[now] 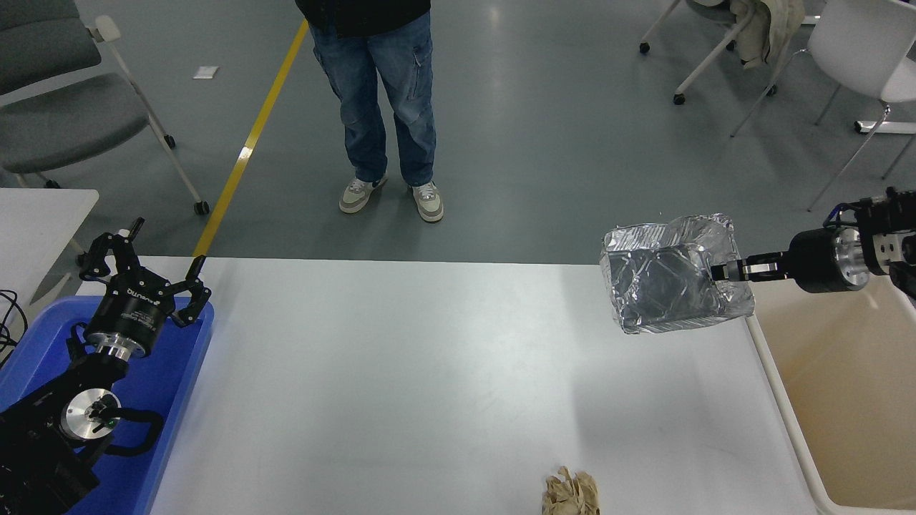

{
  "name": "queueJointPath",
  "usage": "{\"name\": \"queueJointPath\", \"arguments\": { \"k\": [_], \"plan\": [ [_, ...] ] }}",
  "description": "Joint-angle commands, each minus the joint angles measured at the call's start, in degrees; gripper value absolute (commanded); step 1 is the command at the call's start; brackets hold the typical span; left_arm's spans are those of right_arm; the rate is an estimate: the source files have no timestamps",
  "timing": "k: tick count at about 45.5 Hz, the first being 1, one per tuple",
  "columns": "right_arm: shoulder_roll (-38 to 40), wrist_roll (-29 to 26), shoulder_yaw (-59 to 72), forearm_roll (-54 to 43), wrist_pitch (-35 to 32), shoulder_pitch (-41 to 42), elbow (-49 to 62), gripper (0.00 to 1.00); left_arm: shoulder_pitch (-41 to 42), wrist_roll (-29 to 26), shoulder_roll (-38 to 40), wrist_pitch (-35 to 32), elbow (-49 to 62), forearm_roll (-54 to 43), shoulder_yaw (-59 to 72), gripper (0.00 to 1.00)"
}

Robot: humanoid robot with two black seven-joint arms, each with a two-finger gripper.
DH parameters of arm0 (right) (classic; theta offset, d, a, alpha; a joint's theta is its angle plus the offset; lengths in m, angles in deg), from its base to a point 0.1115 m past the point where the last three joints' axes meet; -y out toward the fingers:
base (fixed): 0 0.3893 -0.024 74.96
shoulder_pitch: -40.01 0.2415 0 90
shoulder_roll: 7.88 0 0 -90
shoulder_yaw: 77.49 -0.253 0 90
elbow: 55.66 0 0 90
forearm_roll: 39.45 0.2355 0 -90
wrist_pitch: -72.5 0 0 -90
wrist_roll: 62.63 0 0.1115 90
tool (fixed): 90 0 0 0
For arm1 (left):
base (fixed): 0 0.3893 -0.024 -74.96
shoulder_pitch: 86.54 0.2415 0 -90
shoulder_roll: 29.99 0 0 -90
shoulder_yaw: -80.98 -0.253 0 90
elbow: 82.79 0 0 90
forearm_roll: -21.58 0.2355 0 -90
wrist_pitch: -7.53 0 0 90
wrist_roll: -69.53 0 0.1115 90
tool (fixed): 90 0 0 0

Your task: Clean the table surface

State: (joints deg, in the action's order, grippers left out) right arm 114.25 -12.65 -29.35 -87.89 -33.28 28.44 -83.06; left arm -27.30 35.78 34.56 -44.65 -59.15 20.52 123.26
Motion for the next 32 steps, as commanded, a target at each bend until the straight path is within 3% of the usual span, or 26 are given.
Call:
{"name": "queueJointPath", "arguments": {
  "k": [1, 13, 32],
  "plan": [
    [2.7, 0.0, -4.3, 1.6, -4.6, 3.7, -1.1, 0.00, 0.0, 0.0, 0.0, 0.0, 0.0, 0.0, 0.0, 1.00],
    [5.6, 0.0, -7.3, 1.7, -5.0, 2.8, 2.4, 0.00, 0.0, 0.0, 0.0, 0.0, 0.0, 0.0, 0.0, 1.00],
    [6.5, 0.0, -7.4, 7.1, -5.7, -9.1, 17.5, 0.00, 0.0, 0.0, 0.0, 0.0, 0.0, 0.0, 0.0, 1.00]
  ]
}}
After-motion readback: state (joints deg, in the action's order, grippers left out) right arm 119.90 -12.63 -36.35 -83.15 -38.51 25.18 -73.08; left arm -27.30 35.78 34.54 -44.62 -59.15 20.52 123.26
